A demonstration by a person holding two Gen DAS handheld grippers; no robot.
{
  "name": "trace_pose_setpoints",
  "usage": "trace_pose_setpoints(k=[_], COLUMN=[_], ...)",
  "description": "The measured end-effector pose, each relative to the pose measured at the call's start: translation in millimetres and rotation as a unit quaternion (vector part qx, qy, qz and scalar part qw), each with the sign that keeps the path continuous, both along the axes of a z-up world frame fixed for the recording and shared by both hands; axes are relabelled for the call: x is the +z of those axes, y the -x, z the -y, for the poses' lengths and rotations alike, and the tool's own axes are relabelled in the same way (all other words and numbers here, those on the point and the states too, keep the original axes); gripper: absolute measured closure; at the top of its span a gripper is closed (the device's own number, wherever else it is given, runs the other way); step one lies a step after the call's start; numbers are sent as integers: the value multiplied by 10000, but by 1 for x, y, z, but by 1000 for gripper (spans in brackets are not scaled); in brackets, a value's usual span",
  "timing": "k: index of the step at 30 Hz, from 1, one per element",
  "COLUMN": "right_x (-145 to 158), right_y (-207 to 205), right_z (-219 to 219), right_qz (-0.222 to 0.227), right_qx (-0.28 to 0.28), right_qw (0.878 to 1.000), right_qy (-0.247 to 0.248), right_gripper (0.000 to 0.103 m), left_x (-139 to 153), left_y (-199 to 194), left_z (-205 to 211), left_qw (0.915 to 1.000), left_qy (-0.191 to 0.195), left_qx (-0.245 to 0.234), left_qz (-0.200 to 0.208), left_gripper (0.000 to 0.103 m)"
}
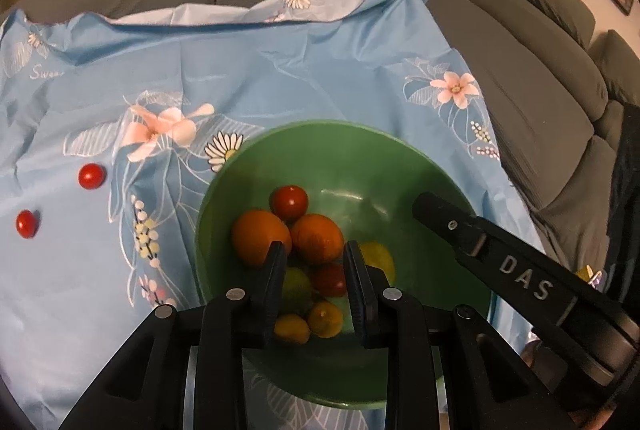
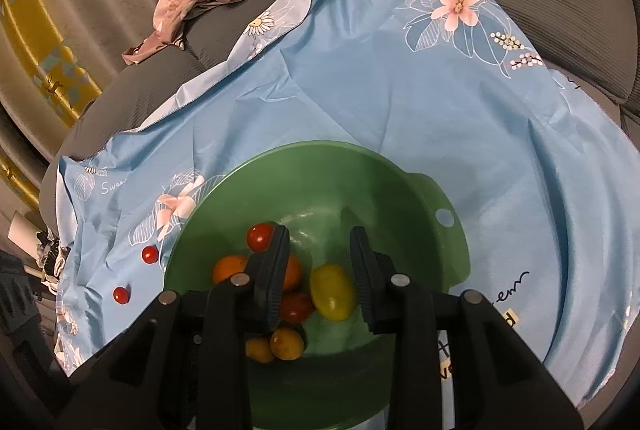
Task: Organize fruits
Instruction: 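Open both grippers to drop the cherry tomatoes into the bowl, then move both grippers away from the bowl toward the remaining cherry tomatoes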
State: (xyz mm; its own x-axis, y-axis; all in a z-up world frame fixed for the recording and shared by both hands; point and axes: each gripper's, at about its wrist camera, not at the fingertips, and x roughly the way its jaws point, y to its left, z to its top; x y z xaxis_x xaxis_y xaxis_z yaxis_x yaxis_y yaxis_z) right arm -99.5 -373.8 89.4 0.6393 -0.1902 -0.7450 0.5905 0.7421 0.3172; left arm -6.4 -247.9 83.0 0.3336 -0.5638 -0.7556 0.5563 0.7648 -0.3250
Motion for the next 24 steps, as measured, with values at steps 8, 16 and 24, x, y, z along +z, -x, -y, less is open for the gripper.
trace_pose_setpoints(k=[8,16,24], right_x=[6,15,22], right_y=[2,2,-3], right_z=[-2,-11,-24], right_qz=[120,290,357], right_qx=[-2,53,172], right_qw=[9999,9995,9989], right_qy=[14,130,265], right_gripper=[52,39,36], left_x=[13,28,49], left_y=[2,3,-4], left_z=[-15,-50,-115], left_qw=[9997,9989,9914], left_qy=[-9,147,657], left_qx=[108,285,1043], left_qz=[222,347,435], left_gripper=[57,52,46])
